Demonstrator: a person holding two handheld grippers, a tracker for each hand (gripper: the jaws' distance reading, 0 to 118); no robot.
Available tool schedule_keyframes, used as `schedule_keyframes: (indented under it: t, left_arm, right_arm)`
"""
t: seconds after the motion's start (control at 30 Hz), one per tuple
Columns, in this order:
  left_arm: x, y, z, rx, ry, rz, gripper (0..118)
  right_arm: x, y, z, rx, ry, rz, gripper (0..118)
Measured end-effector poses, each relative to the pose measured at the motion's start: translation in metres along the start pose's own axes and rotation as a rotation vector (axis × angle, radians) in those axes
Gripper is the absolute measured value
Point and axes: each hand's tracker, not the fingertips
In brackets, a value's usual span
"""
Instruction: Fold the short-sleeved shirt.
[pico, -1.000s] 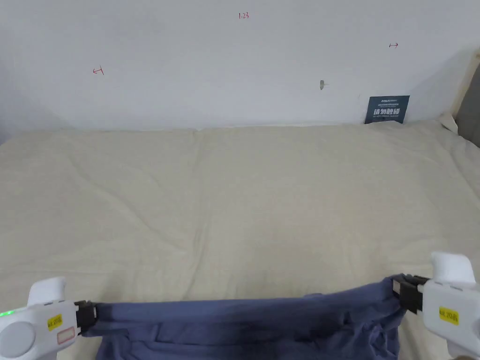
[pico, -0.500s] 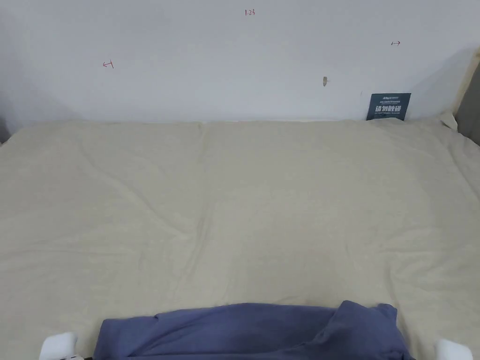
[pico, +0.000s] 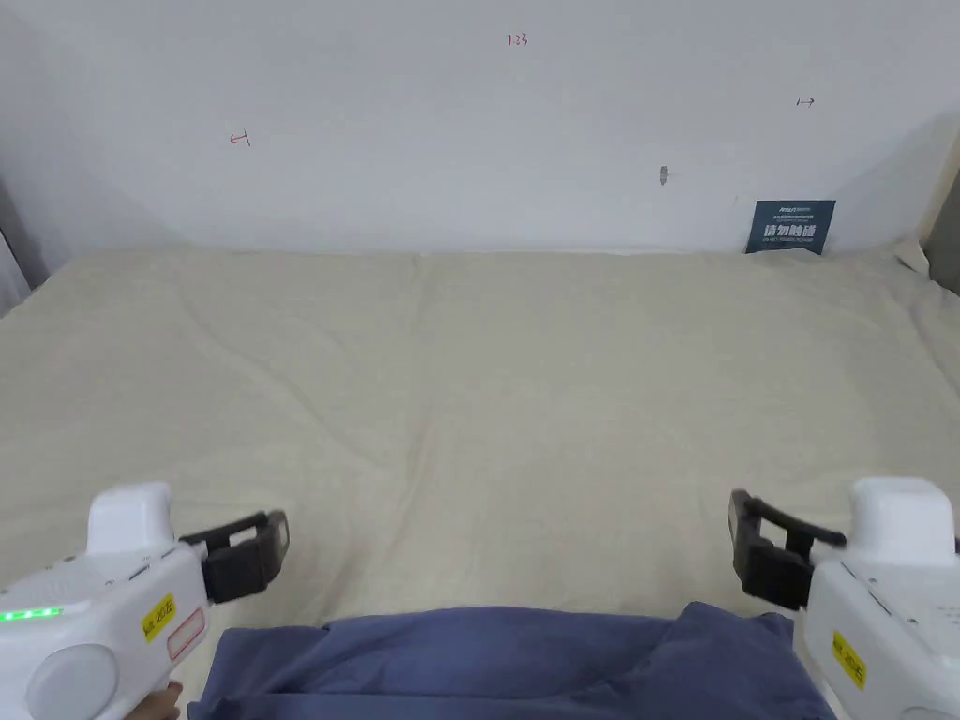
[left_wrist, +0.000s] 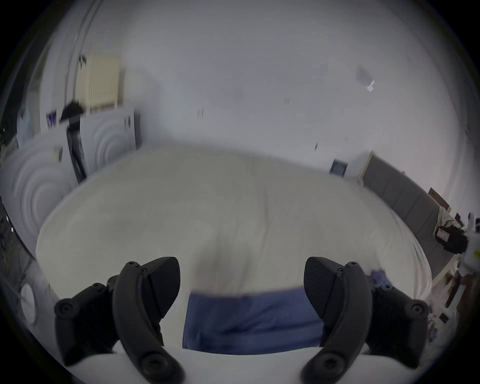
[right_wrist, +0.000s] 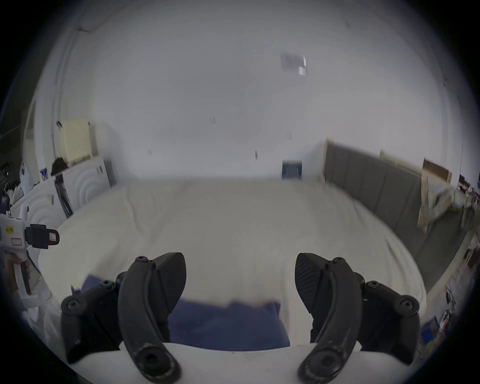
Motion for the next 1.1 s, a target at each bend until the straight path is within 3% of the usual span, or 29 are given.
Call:
schedule_keyframes:
  t: [0.17, 0.2, 0.23, 0.27, 0.3, 0.33, 0.37, 0.43, 0.63, 0.73, 0.97, 1.1]
  left_arm:
    - [0.039, 0.027, 0.023, 0.255, 0.011, -0.085, 100]
    - [0.044, 0.029, 0.025, 0.281, 0.011, -0.099, 97]
    - [0.050, 0.030, 0.027, 0.313, 0.020, -0.107, 91]
    - [0.055, 0.031, 0.029, 0.353, 0.015, -0.119, 74]
    - [0.058, 0.031, 0.031, 0.355, 0.006, -0.119, 29]
    - [0.060, 0.032, 0.032, 0.356, -0.006, -0.107, 0]
    - [0.061, 0.030, 0.031, 0.316, 0.023, -0.066, 0]
    - [0.065, 0.037, 0.030, 0.322, -0.083, -0.054, 0]
    - [0.061, 0.031, 0.022, 0.282, -0.076, -0.078, 0]
    - [0.042, 0.031, 0.011, 0.169, -0.153, 0.029, 0]
    - [-0.045, 0.005, -0.035, -0.237, -0.509, 0.477, 0]
    - [-0.076, -0.018, -0.049, -0.384, -0.468, 0.435, 0]
  right_arm:
    - [-0.025, 0.030, 0.013, 0.186, -0.015, 0.025, 88]
    - [-0.029, 0.033, 0.015, 0.200, -0.032, 0.032, 79]
    - [-0.031, 0.036, 0.016, 0.219, -0.047, 0.035, 58]
    - [-0.034, 0.037, 0.016, 0.233, -0.067, 0.040, 19]
    - [-0.035, 0.038, 0.014, 0.233, -0.069, 0.034, 0]
    - [-0.031, 0.038, 0.016, 0.235, -0.069, 0.026, 0]
    - [-0.028, 0.040, 0.016, 0.229, -0.048, 0.018, 0]
    - [-0.030, 0.039, 0.015, 0.224, -0.053, 0.008, 0]
    - [-0.026, 0.036, 0.015, 0.207, -0.048, 0.004, 0]
    - [-0.030, 0.034, 0.013, 0.197, -0.046, 0.006, 0]
    - [-0.042, 0.030, 0.006, 0.175, -0.036, 0.033, 0]
    - [-0.051, 0.026, -0.002, 0.151, -0.031, 0.041, 0]
